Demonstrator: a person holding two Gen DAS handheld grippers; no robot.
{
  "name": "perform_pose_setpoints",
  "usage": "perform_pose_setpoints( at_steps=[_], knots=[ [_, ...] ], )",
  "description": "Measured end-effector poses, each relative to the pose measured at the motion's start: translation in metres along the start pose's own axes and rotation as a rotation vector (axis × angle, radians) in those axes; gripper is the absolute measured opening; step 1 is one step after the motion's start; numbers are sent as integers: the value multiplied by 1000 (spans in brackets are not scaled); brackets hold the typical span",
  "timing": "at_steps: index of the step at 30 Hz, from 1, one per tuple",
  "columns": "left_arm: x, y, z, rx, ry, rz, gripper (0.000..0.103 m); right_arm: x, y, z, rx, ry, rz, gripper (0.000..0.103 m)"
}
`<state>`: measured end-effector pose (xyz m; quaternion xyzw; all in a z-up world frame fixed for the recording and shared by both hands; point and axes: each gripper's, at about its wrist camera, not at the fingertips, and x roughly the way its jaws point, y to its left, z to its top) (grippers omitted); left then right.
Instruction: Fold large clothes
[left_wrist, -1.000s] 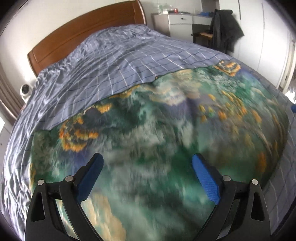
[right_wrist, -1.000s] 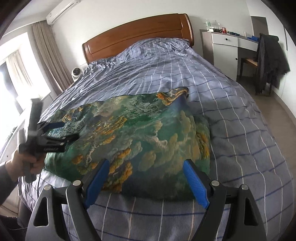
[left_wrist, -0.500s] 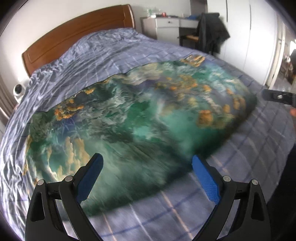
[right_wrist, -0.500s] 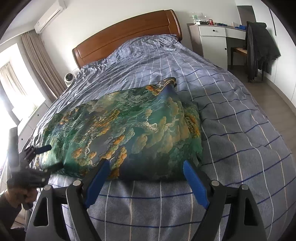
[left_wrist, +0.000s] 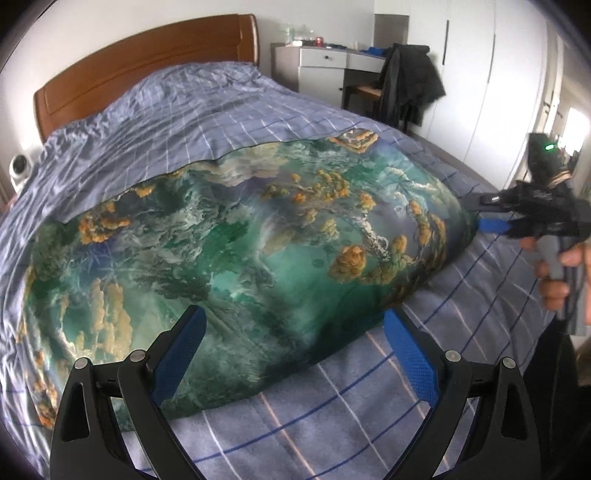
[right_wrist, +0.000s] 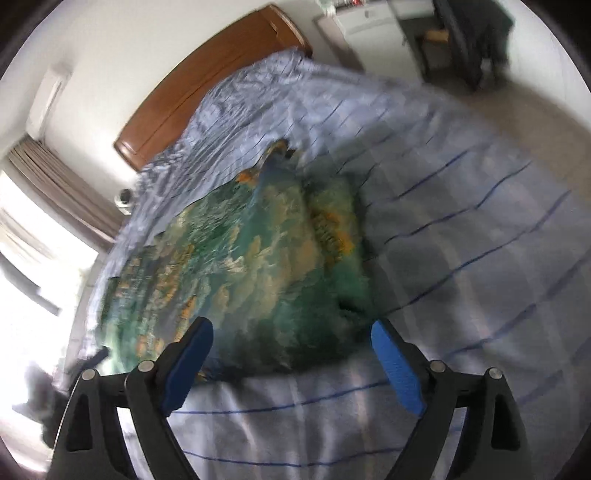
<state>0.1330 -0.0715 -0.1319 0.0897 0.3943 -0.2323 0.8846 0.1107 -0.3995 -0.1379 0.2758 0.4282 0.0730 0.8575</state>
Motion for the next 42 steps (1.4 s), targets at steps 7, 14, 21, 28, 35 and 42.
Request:
perform_pose_setpoints(
  at_steps=[7, 14, 21, 28, 35, 42],
  knots=[
    [-16, 13, 10, 6, 11, 5, 97, 47, -28, 6, 197, 41, 20, 89],
    [-30, 6, 90, 29, 18, -126, 97, 14, 14, 1, 20, -117, -8, 39],
    [-22, -35, 164, 37, 185, -354, 97, -34, 146, -22, -484, -293, -47, 38],
    [-21, -14, 160, 45, 227, -109, 95, -33, 244, -78, -890, -348, -22, 38],
    [-28, 50, 127, -93, 251, -162, 30, -23, 280, -119, -1070, -333, 21, 42],
    [-41, 152, 113, -163, 213, -164, 29, -52, 276, -83, -906, -208, 214, 71]
  ],
)
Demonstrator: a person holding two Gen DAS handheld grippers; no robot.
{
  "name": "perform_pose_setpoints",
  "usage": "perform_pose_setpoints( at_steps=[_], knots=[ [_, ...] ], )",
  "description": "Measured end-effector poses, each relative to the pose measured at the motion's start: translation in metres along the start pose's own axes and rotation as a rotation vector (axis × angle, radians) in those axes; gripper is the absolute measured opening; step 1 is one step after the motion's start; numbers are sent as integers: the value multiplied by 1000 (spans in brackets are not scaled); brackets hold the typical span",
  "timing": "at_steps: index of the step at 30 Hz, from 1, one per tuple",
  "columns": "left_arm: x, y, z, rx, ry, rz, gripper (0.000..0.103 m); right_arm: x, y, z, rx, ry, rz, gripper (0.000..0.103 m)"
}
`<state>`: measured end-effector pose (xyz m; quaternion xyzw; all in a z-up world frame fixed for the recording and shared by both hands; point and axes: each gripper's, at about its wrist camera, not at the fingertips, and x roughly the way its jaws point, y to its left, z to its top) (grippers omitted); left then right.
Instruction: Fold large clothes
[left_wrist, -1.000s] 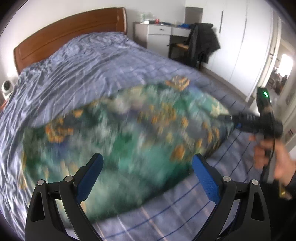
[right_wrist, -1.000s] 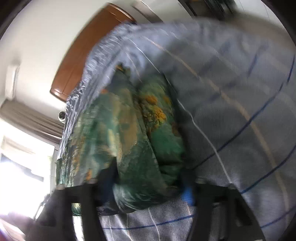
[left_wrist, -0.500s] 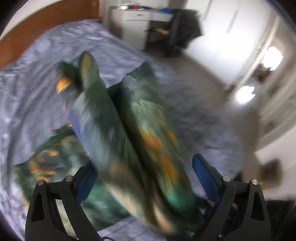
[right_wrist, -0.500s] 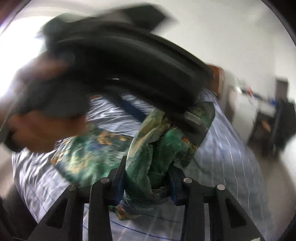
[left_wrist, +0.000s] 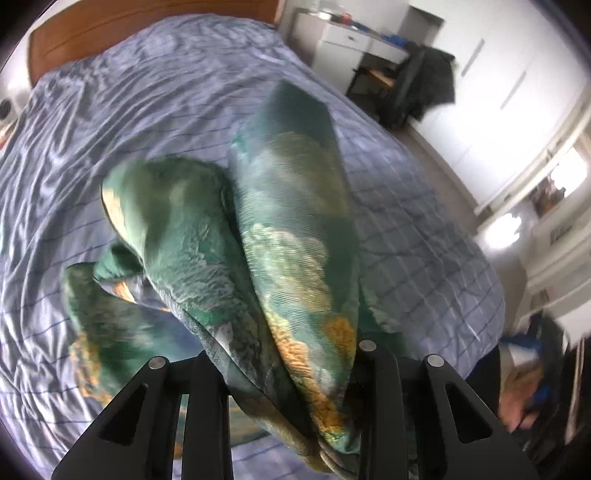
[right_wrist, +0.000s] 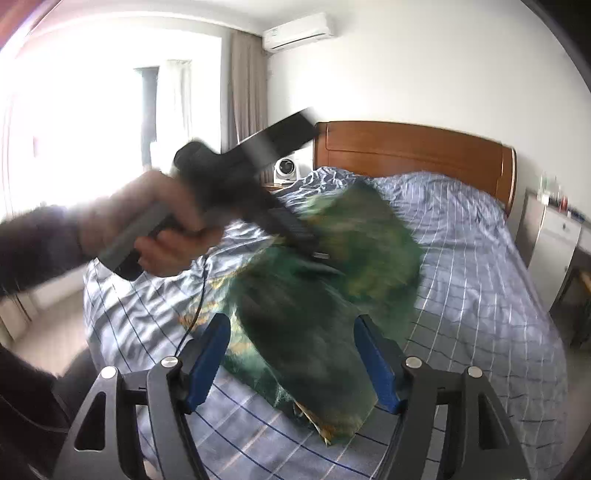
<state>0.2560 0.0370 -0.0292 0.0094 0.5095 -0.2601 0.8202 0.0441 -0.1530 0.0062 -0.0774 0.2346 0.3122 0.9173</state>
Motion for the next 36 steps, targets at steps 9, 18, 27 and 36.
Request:
perform_pose_setpoints(
  at_steps=[9, 18, 27, 36],
  knots=[
    [7, 116, -34, -170, -18, -39, 31, 102, -17, 20, 35, 138, 1, 52],
    [33, 186, -84, -307, -23, -47, 34, 226, 32, -28, 53, 385, 152, 52],
    [45, 203, -107, -375, -81, -84, 38, 256, 36, -33, 49, 445, 144, 52],
    [39, 201, -117, -364, -102, -87, 41, 262, -5, 62, 209, 369, 108, 57]
  ],
)
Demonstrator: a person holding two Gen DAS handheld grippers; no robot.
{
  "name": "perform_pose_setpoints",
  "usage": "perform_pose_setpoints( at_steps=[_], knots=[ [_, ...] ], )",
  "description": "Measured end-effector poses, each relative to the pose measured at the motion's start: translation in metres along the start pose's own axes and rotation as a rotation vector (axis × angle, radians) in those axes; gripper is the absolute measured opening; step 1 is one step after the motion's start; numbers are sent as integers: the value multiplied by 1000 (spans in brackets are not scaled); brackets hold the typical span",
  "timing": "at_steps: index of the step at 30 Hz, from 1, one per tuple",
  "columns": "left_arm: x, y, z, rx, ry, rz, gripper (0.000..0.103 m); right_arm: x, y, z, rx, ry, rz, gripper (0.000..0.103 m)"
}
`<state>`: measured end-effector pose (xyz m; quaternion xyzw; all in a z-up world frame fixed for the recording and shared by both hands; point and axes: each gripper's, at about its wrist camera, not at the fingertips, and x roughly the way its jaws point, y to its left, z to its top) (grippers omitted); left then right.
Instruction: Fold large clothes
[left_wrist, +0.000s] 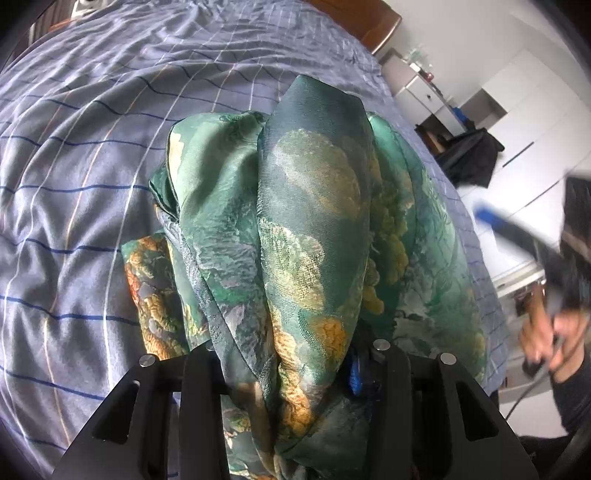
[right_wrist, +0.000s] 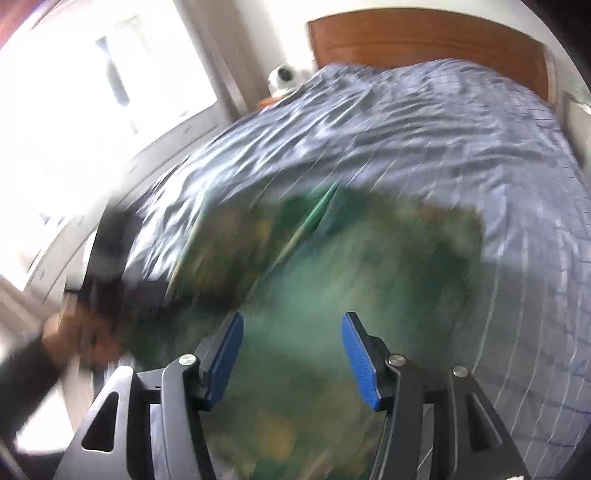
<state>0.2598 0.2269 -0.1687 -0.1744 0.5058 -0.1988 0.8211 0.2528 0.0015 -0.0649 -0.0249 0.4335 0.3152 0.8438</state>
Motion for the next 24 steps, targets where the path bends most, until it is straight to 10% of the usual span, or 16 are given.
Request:
perform_pose_setpoints(
  at_steps=[4, 12, 24],
  knots=[
    [-1, 0, -3, 1, -6, 1, 41, 35, -18, 42, 68, -24, -77, 57],
    [4, 4, -10, -17, -15, 23, 41, 148, -31, 45, 59, 232, -181, 59],
    [0, 6, -15, -22, -22, 3, 43, 48, -7, 6, -32, 117, -117, 59]
  ],
)
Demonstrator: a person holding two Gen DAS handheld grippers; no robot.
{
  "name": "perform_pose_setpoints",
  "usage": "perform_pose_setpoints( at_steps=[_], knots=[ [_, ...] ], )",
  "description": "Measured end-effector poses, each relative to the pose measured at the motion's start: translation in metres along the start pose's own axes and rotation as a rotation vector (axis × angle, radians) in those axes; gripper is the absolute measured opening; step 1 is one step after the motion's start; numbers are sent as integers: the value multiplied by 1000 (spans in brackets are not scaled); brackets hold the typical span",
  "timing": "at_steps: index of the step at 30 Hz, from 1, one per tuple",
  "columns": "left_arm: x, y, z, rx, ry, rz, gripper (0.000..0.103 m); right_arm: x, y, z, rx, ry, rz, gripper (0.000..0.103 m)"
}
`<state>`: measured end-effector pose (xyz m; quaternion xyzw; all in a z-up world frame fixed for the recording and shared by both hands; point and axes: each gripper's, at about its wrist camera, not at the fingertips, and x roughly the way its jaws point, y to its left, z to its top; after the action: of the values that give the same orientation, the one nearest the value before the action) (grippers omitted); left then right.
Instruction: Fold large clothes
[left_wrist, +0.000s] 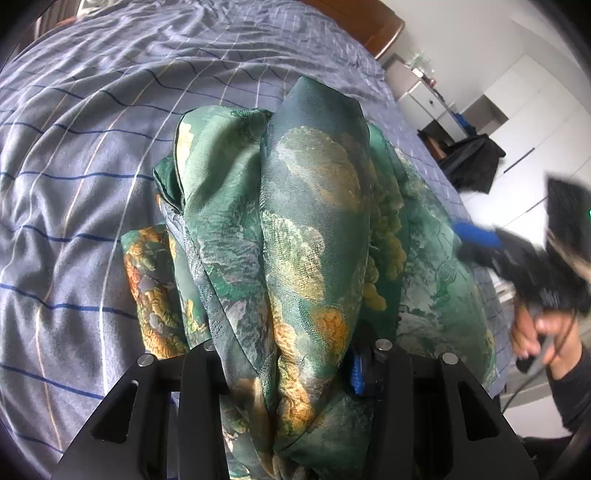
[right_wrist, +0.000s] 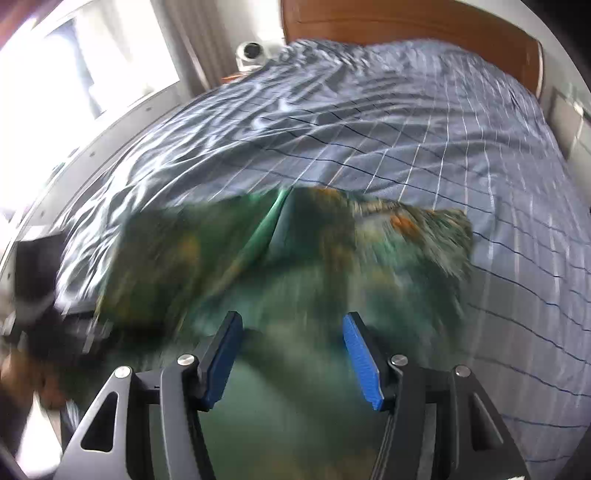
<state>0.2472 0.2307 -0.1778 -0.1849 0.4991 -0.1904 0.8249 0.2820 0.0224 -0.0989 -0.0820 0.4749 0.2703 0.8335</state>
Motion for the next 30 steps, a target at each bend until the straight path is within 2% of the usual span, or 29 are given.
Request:
perform_pose_setpoints(
  at_steps=[3, 7, 10, 14, 16, 21, 25, 26, 27, 29, 30],
  knots=[
    [0, 0, 0, 3, -2, 4, 43, -28, -4, -35, -38, -5, 3, 59],
    [0, 0, 0, 1, -1, 2, 43, -57, -10, -86, -22, -13, 14, 59],
    [0, 0, 0, 3, 3, 7, 43, -59, -10, -103, 13, -32, 32, 59],
    [1, -7, -1, 16, 7, 23, 44, -26, -15, -112, 53, 27, 32, 59],
    [1, -11, 0, 22, 6, 36, 44, -15, -14, -115, 30, 25, 6, 60],
    [-2, -21, -1, 8, -5, 73, 45, -14, -15, -116, 34, 11, 7, 60],
    [-17, -44, -5, 12, -41, 145, 52, -35, -16, -117, 62, -37, 5, 62],
    [-24, -53, -7, 22, -60, 174, 58, -43, -17, -117, 69, -51, 6, 63],
    [-29, -60, -9, 32, -78, 198, 60, -52, -17, -117, 77, -67, 5, 65],
    [-45, -79, -13, 59, -126, 252, 60, -72, -18, -119, 91, -106, -9, 81],
    [-51, -86, -15, 64, -141, 267, 60, -82, -18, -120, 95, -126, -17, 81]
  ],
)
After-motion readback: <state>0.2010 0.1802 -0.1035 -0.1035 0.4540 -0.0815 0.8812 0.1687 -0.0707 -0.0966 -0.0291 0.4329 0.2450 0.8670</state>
